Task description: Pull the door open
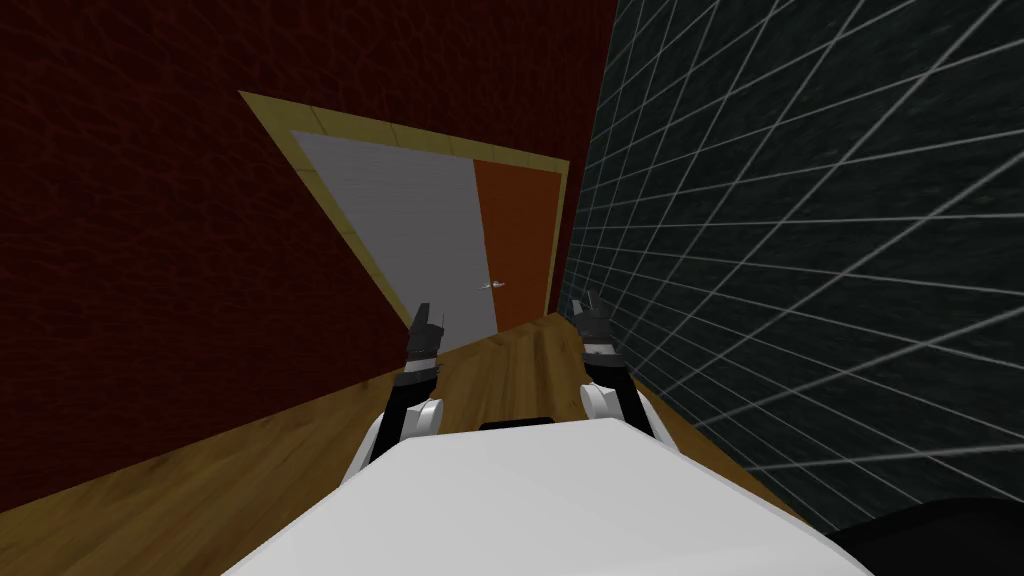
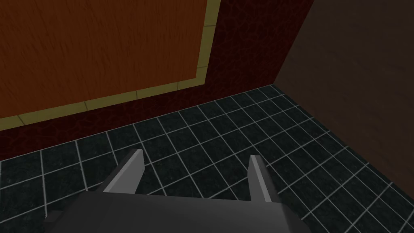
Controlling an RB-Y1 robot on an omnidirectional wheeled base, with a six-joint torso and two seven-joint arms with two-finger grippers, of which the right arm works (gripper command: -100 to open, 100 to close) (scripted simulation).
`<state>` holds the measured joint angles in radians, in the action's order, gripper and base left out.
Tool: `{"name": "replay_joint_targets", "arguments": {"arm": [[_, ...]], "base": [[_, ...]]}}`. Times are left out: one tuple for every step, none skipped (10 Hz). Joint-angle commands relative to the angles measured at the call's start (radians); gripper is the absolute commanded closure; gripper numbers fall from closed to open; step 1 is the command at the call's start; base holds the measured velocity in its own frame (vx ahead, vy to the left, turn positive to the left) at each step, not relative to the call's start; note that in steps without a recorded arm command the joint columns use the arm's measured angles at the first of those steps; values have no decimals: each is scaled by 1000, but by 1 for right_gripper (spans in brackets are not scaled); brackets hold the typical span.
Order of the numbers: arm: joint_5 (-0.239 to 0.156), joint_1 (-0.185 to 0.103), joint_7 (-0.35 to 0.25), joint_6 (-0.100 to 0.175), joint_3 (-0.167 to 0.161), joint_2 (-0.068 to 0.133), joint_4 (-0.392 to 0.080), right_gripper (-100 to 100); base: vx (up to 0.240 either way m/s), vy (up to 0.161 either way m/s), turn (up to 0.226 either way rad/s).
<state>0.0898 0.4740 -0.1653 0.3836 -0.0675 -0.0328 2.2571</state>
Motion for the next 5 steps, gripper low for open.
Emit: {"name": "replay_joint_targets", "arguments": {"arm": [[1,-11,-2,10,7,12,-34,-100],[2,-15,-3,13,9,16,-46,-100],[3,-23,-4,19,14,23,-70,-100],[4,-32,-6,27,20,31,-97,-100],[5,-38,-7,32,23,35,-114,-100]], "base": [[48,9,65],[86,23,72],[113,38,60],[109,42,70],[98,19,46]]}}
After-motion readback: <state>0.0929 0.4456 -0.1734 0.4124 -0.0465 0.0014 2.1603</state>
